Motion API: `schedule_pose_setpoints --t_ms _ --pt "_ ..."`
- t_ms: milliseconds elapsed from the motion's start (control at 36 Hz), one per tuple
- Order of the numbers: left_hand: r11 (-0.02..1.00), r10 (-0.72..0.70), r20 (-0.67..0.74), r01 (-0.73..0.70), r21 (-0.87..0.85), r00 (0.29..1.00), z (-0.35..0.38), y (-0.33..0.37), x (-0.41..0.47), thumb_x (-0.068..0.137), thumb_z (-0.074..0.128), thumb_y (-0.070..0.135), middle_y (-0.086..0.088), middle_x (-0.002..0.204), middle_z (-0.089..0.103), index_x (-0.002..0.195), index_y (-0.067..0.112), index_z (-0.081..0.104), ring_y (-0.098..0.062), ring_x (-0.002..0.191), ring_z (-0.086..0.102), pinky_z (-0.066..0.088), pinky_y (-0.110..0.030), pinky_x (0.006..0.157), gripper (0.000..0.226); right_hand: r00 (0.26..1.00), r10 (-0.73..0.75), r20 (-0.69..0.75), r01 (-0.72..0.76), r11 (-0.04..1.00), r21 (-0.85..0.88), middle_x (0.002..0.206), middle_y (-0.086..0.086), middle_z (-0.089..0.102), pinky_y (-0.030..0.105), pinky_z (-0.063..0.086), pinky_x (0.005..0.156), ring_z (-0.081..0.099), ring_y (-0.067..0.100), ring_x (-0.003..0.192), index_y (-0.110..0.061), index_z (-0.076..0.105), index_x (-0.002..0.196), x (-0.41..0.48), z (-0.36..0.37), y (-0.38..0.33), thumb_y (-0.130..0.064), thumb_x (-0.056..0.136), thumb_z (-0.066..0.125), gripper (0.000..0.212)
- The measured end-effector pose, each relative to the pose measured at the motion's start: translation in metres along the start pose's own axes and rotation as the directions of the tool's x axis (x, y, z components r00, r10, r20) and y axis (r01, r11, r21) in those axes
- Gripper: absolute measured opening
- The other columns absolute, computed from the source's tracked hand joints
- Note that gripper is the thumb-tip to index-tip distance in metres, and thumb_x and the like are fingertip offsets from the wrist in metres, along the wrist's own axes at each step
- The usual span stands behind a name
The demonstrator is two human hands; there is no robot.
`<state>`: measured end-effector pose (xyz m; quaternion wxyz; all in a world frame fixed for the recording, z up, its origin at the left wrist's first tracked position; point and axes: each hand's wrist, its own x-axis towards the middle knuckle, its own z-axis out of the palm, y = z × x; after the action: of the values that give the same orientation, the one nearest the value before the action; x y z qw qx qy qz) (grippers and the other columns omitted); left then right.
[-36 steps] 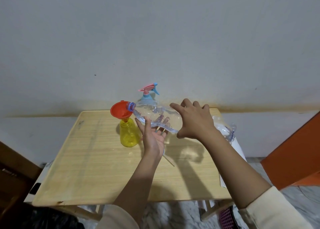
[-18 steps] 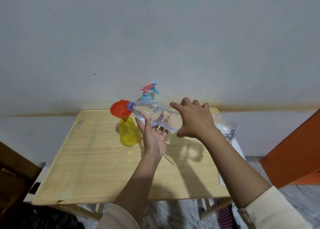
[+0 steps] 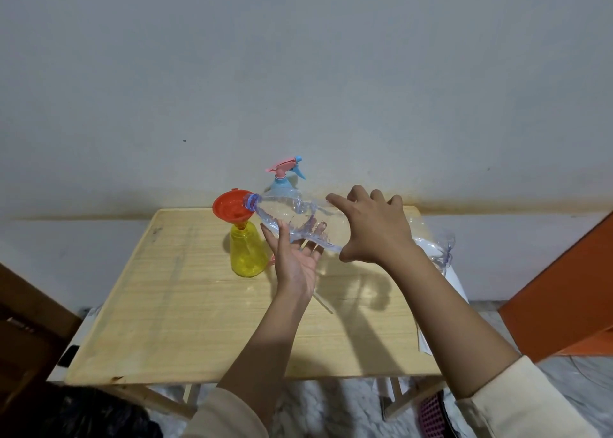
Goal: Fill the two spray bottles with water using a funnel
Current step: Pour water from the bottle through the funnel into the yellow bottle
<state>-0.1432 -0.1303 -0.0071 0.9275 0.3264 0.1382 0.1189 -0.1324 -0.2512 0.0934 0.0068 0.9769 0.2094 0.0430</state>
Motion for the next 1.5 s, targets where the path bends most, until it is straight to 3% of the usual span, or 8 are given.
schedule_pose_setpoints --t_ms 167,500,639,778,889,1222,1333,1500 --pt "0.999 0.021 0.011 -0.021 0.047 1.000 0.002 0.000 -0.005 0.096 0.048 0.041 -0.017 0.151 0.032 0.143 0.050 0.017 -0.041 0.128 0.047 0.037 -0.055 0.106 0.057 1.000 0.002 -0.016 -0.002 1.000 0.012 0.124 0.000 0.042 0.042 0.034 0.087 0.046 0.027 0.107 -0.038 0.028 0.137 -0.003 0.006 0.003 -0.038 0.063 0.070 0.086" --pt "0.972 0.078 0.069 -0.091 0.218 0.995 -0.001 0.013 -0.010 0.097 0.048 0.029 -0.011 0.114 0.067 0.145 0.049 0.013 -0.023 0.097 0.070 0.053 -0.043 0.087 0.063 0.992 0.111 -0.060 -0.087 0.946 0.311 0.127 -0.006 0.039 0.036 0.032 0.082 0.045 0.022 0.108 -0.043 0.024 0.139 -0.018 0.049 0.007 -0.041 0.057 0.073 0.096" --pt "0.920 0.091 0.180 -0.152 0.362 0.979 0.021 0.018 -0.005 0.086 0.061 0.032 0.006 0.109 0.065 0.137 0.056 0.019 -0.023 0.112 0.063 0.049 -0.048 0.096 0.071 0.975 0.200 -0.100 -0.110 0.817 0.566 0.128 -0.002 0.040 0.039 0.042 0.089 0.048 0.023 0.112 -0.037 0.027 0.142 -0.024 0.074 0.015 -0.038 0.057 0.079 0.099" --pt "0.779 0.088 0.363 -0.291 0.555 0.927 0.054 0.006 -0.002 0.091 0.061 0.021 -0.016 0.123 0.053 0.127 0.064 0.019 -0.022 0.109 0.056 0.044 -0.039 0.099 0.070 0.938 0.315 -0.144 -0.090 0.623 0.777 0.130 -0.001 0.038 0.027 0.044 0.079 0.049 0.013 0.109 -0.028 0.027 0.143 -0.028 0.090 0.031 -0.025 0.058 0.086 0.103" --pt "0.649 0.022 0.485 -0.381 0.659 0.874 0.075 -0.009 -0.002 0.086 0.067 0.024 -0.014 0.133 0.043 0.125 0.065 0.014 -0.017 0.112 0.051 0.040 -0.019 0.096 0.078 0.912 0.398 -0.095 -0.185 0.608 0.772 0.138 0.002 0.034 0.033 0.047 0.081 0.047 0.017 0.119 -0.023 0.017 0.144 -0.024 0.103 0.044 -0.035 0.061 0.085 0.108" --pt "0.570 -0.101 0.531 -0.389 0.724 0.841 0.086 -0.049 0.014 0.077 0.070 0.039 0.034 0.138 0.026 0.131 0.071 0.015 0.001 0.131 0.033 0.031 -0.034 0.112 0.083 0.860 0.504 -0.077 -0.291 0.608 0.739 0.142 0.001 0.037 0.037 0.045 0.086 0.035 0.021 0.130 -0.014 0.020 0.142 -0.003 0.128 0.075 -0.047 0.060 0.082 0.107" --pt "0.571 -0.091 0.508 -0.373 0.731 0.856 0.088 -0.054 0.017 0.083 0.072 0.028 0.008 0.140 0.034 0.131 0.070 0.017 -0.005 0.134 0.033 0.031 -0.037 0.114 0.085 0.858 0.510 -0.063 -0.289 0.582 0.760 0.145 0.000 0.034 0.036 0.044 0.085 0.033 0.020 0.132 -0.016 0.019 0.142 0.003 0.135 0.080 -0.042 0.062 0.082 0.106" --pt "0.521 -0.083 0.518 -0.406 0.751 0.851 0.087 -0.055 0.017 0.085 0.069 0.031 0.011 0.141 0.032 0.131 0.071 0.011 -0.005 0.136 0.032 0.033 -0.036 0.111 0.084 0.858 0.507 -0.081 -0.274 0.585 0.764 0.144 0.002 0.034 0.038 0.045 0.089 0.032 0.021 0.132 -0.014 0.019 0.143 0.006 0.142 0.083 -0.039 0.063 0.082 0.105"
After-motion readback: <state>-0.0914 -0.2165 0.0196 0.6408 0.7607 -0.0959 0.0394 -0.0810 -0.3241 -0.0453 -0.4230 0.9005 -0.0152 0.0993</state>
